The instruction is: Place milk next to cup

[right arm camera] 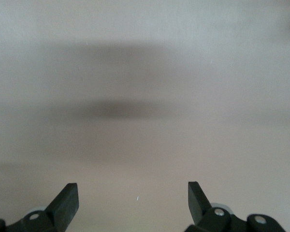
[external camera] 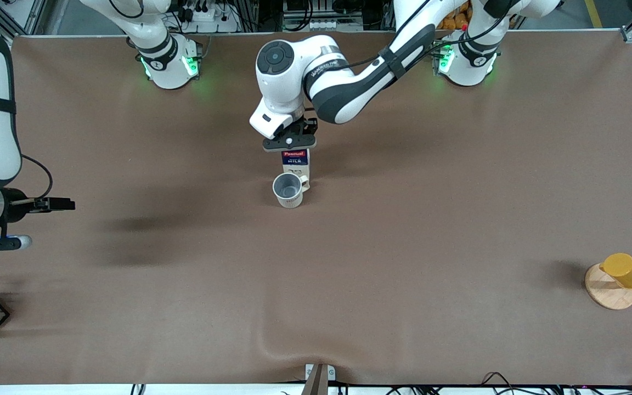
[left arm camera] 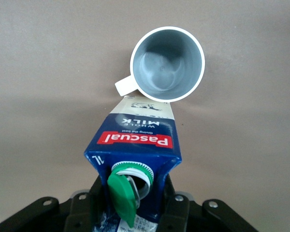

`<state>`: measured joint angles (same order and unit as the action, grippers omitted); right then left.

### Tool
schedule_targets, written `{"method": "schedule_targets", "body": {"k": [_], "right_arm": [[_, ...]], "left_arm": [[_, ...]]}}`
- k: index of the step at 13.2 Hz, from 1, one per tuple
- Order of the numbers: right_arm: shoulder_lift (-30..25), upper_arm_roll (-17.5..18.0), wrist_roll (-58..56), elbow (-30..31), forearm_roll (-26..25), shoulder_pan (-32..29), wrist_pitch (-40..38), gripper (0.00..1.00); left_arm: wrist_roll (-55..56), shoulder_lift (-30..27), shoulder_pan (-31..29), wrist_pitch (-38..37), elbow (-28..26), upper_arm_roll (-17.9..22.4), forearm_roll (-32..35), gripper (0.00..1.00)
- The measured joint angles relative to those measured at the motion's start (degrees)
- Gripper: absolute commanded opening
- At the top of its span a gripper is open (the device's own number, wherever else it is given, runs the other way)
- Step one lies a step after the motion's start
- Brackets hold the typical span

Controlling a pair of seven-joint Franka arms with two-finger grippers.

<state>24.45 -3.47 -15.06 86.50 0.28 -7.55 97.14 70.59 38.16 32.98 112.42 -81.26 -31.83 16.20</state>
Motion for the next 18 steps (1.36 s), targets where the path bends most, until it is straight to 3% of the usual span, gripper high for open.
{"method": "schedule_targets", "body": {"k": [6,7,8,14,18], "right_arm": [[-5.4,1.0,-3.9,0.7,-0.1,2.1,5.5,1.00],[-7.2,1.0,-3.7,1.3,-0.1,2.8,3.7,1.00],[-8.7,1.1,-3.4,1.9,-0.1,3.3,1.7,1.00],[-16.1,1.2,0.4,2.7,0.3,4.4,-4.4,1.00],[-21.0,1.2,2.9,2.9,2.9,4.6,-10.5,1.00]], "left_arm": [[0.0,0.5,0.8,0.0,0.8,0.1,0.0,0.51],[0.0,0.6,0.9,0.0,0.9,0.2,0.0,0.63],[0.0,0.7,0.9,0.0,1.0,0.2,0.0,1.00],[0.0,1.1,0.9,0.5,2.0,0.3,0.0,1.00],[0.0,-4.1,-0.3,-2.6,4.1,0.3,0.0,1.00]]}}
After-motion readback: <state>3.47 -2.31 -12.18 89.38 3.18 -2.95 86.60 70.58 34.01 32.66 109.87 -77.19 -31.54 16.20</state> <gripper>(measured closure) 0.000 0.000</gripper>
